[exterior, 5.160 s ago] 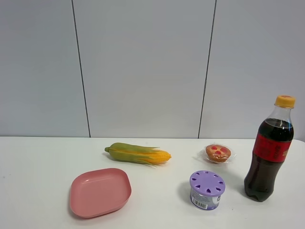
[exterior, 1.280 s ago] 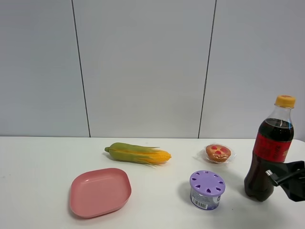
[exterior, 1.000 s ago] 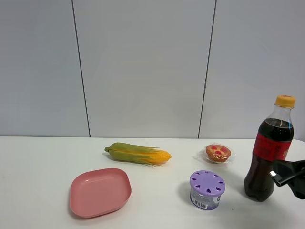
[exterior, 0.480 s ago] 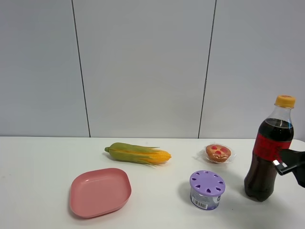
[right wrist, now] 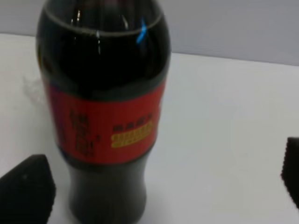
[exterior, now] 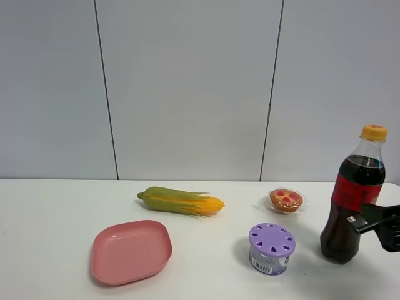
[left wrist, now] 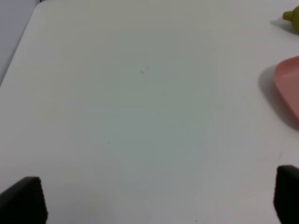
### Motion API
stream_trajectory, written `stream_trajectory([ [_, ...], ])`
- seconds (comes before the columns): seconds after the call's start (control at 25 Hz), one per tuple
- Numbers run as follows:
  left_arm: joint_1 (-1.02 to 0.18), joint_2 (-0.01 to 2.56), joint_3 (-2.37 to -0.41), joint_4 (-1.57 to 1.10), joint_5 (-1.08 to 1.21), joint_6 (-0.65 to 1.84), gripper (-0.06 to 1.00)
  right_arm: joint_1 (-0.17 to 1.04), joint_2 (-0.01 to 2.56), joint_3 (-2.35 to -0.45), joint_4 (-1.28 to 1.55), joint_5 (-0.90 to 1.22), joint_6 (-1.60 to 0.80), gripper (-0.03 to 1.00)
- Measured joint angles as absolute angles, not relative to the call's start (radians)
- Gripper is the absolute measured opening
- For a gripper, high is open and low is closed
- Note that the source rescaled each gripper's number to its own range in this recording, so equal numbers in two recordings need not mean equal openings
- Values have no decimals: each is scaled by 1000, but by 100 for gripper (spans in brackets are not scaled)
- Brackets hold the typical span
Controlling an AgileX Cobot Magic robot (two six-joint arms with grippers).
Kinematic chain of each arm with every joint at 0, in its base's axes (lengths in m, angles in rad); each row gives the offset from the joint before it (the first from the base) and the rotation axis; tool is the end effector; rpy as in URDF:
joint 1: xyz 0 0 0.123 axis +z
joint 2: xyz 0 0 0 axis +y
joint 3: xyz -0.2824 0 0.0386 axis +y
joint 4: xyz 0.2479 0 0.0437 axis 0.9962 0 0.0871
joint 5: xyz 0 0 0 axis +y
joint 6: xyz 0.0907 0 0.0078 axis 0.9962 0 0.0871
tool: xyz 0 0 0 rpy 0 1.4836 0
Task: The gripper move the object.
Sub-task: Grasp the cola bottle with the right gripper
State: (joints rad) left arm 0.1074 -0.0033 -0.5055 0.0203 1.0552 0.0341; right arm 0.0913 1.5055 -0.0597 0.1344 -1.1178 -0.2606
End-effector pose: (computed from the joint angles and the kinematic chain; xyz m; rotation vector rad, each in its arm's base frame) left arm -0.0059 0.0010 0.2791 -0.0754 2.0303 0.1134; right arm 0.1823 0.0057 0.1448 -0.1800 1.8084 -0.1877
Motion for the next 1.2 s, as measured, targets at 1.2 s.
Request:
stream_trajectory([
  [1.2, 107, -3, -506, 20, 1055, 34, 100, 91, 1792, -274, 37, -1200, -211, 96],
])
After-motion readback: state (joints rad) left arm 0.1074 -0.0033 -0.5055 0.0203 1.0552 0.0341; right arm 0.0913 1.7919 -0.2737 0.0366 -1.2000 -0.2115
